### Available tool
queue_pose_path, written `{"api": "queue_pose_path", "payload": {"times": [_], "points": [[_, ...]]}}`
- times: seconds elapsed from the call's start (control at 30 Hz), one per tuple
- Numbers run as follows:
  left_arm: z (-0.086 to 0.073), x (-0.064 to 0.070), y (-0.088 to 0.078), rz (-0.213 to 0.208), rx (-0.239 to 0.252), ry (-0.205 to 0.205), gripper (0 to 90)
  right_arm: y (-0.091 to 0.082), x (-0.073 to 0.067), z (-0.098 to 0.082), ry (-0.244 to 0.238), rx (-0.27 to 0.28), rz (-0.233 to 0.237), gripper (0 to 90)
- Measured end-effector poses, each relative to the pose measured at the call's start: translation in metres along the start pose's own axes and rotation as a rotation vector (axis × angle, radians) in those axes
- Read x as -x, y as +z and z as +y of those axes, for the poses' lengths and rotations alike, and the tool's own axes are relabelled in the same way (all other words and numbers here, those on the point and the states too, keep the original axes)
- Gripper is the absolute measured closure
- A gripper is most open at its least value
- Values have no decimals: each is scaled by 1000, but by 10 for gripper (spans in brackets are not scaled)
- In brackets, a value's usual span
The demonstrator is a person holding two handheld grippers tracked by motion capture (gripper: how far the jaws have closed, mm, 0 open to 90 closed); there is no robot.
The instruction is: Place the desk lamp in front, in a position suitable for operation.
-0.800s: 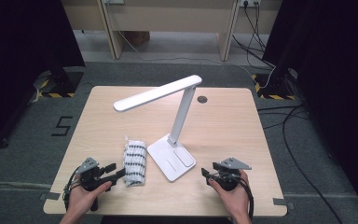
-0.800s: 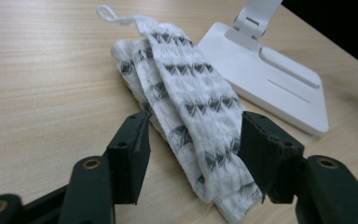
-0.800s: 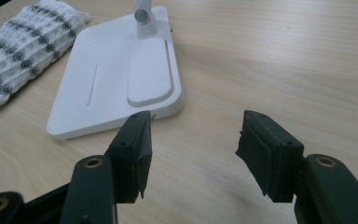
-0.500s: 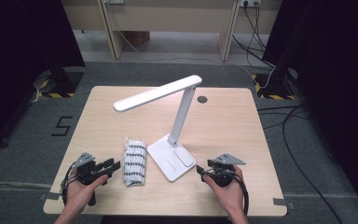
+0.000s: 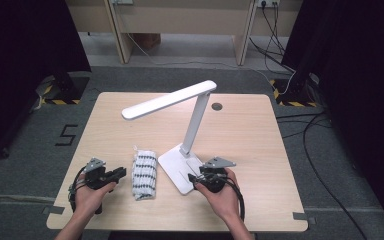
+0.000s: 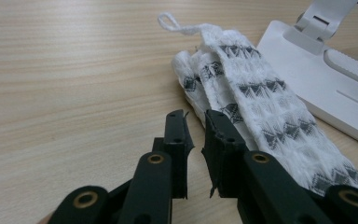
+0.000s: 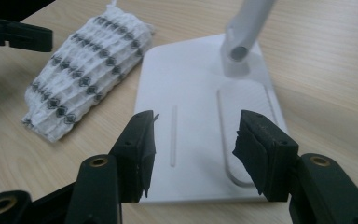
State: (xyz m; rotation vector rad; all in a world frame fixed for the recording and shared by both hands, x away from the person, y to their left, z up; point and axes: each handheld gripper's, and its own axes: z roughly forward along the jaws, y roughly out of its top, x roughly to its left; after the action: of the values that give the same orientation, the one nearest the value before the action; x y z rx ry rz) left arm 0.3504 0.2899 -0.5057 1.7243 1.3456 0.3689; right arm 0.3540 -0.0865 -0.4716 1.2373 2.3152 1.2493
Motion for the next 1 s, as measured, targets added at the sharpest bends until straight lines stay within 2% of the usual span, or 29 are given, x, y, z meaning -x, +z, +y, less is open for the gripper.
{"api": "queue_pose_path", "payload": {"times": [0.07,0.13,0.37,0.47,0.7,0.77,1.0], "points": [[1,0,6,-1,-13,-8,775,6,-6,4,-20,-6,8,470],[2,0,11,1,-21,-14,767,13,-12,7,-18,-12,30,470],[5,4,23,-6,-40,0,760,35,-25,17,-37,-40,63,468],[5,5,29,-2,-53,5,749,42,-31,21,-33,-34,77,463],[3,9,32,-9,-66,19,747,57,-41,33,-22,-44,108,455],[2,9,33,-13,-65,17,734,62,-44,35,-38,-60,103,454],[1,13,34,-19,-71,31,731,77,-53,39,-45,-93,118,445]]}}
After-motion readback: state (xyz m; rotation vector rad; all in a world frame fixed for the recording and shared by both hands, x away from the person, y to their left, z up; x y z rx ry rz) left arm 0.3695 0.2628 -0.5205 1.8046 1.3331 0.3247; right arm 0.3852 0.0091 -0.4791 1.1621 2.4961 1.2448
